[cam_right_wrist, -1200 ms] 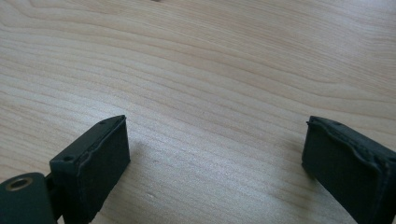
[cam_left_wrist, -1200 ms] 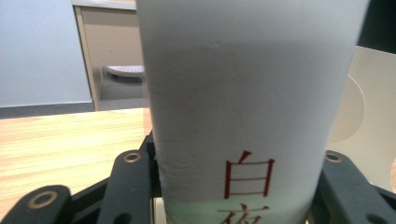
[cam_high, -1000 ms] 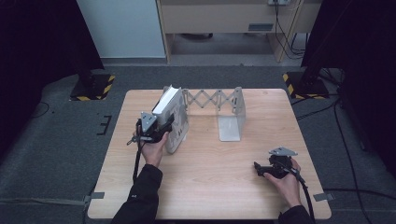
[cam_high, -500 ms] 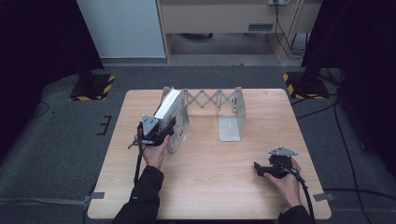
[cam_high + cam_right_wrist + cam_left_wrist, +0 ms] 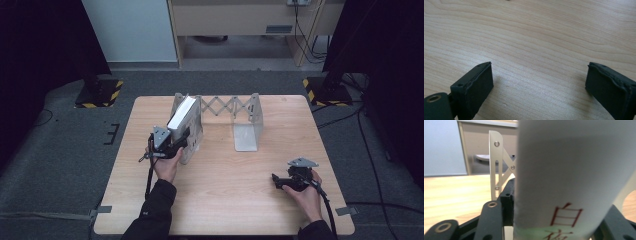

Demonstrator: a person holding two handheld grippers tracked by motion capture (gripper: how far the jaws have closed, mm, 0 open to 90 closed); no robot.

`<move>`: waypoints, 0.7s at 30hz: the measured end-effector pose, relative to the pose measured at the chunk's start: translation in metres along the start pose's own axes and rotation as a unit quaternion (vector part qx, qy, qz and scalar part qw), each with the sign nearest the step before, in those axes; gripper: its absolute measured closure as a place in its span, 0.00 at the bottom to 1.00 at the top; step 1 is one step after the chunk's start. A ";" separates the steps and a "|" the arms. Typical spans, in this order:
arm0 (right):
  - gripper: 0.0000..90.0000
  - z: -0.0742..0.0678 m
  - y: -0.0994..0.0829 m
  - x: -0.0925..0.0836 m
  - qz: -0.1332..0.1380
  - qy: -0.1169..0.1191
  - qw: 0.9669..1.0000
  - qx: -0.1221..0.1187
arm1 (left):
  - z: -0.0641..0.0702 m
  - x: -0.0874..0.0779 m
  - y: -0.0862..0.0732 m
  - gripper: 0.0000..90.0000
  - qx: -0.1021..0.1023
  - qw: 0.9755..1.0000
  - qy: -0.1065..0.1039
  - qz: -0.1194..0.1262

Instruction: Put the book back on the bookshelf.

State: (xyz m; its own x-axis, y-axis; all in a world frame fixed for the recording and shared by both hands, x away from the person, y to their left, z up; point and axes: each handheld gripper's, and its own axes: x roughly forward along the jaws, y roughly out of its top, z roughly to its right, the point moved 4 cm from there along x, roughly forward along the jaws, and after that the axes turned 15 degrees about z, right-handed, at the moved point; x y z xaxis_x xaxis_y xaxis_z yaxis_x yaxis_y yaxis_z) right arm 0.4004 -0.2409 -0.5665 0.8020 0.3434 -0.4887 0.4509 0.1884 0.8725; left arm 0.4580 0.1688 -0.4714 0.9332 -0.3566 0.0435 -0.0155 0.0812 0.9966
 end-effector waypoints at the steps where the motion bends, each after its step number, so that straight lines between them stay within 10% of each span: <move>1: 0.09 0.000 0.000 0.000 0.000 0.000 1.000 0.000 | 0.000 0.000 0.000 0.57 0.003 1.000 0.003 -0.001; 21: 0.08 0.000 0.000 0.001 0.001 0.000 1.000 0.001 | -0.006 0.009 0.002 0.58 0.006 1.000 0.023 0.011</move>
State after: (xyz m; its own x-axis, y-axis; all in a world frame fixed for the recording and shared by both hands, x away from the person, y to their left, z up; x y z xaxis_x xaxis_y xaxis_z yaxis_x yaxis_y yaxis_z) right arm 0.4010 -0.2407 -0.5665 0.8024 0.3446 -0.4872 0.4504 0.1858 0.8733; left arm 0.4681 0.1714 -0.4697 0.9481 -0.3119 0.0616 -0.0394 0.0772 0.9962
